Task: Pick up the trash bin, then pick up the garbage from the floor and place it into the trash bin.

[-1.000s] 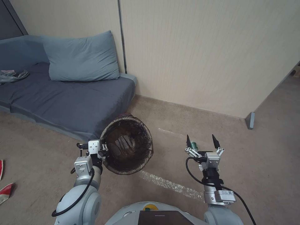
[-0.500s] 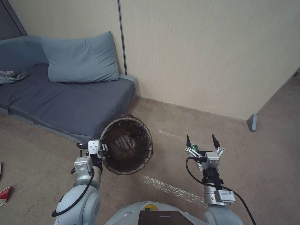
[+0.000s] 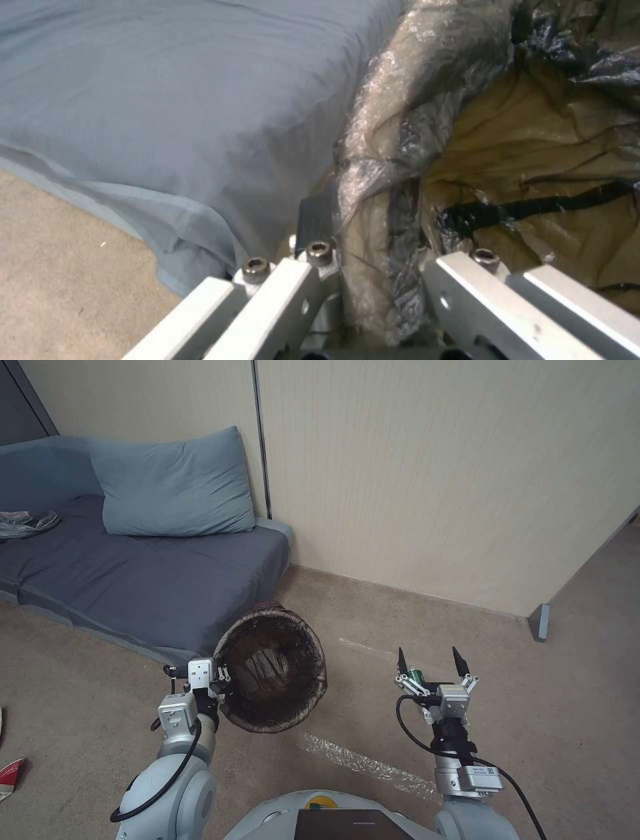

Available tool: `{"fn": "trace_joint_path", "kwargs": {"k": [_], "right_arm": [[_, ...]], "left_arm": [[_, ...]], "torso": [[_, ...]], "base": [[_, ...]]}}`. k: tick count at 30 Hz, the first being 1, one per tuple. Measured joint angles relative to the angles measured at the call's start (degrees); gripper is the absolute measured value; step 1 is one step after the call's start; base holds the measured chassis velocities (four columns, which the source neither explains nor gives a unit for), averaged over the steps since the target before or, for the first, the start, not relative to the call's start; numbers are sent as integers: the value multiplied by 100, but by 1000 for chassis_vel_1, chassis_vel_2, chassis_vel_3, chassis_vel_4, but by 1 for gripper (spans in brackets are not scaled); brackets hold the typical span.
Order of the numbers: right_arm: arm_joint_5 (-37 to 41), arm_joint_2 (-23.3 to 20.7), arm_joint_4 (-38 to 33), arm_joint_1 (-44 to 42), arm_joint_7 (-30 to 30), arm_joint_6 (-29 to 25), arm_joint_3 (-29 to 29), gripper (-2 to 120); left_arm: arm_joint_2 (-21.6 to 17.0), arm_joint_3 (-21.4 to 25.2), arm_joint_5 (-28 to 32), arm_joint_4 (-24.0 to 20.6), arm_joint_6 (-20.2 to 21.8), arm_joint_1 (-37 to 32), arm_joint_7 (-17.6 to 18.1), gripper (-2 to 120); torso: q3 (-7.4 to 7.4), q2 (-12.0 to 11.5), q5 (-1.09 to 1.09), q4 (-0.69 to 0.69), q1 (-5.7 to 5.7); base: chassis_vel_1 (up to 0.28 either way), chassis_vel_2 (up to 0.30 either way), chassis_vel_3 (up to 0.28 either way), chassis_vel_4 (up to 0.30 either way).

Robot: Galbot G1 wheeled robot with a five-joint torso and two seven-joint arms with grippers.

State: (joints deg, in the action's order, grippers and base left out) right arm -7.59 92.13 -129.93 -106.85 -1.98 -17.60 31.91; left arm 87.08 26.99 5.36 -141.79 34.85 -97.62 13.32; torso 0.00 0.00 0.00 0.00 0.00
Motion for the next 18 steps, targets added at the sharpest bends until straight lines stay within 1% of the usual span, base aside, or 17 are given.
{"fn": "trace_joint_path", "kwargs": {"k": [18], "right_arm": [[0, 0, 0, 0, 0, 0, 0, 100]], "left_arm": [[0, 0, 0, 0, 0, 0, 0, 0]], "torso": [[0, 0, 0, 0, 0]], "base": [[0, 0, 0, 0]]}}
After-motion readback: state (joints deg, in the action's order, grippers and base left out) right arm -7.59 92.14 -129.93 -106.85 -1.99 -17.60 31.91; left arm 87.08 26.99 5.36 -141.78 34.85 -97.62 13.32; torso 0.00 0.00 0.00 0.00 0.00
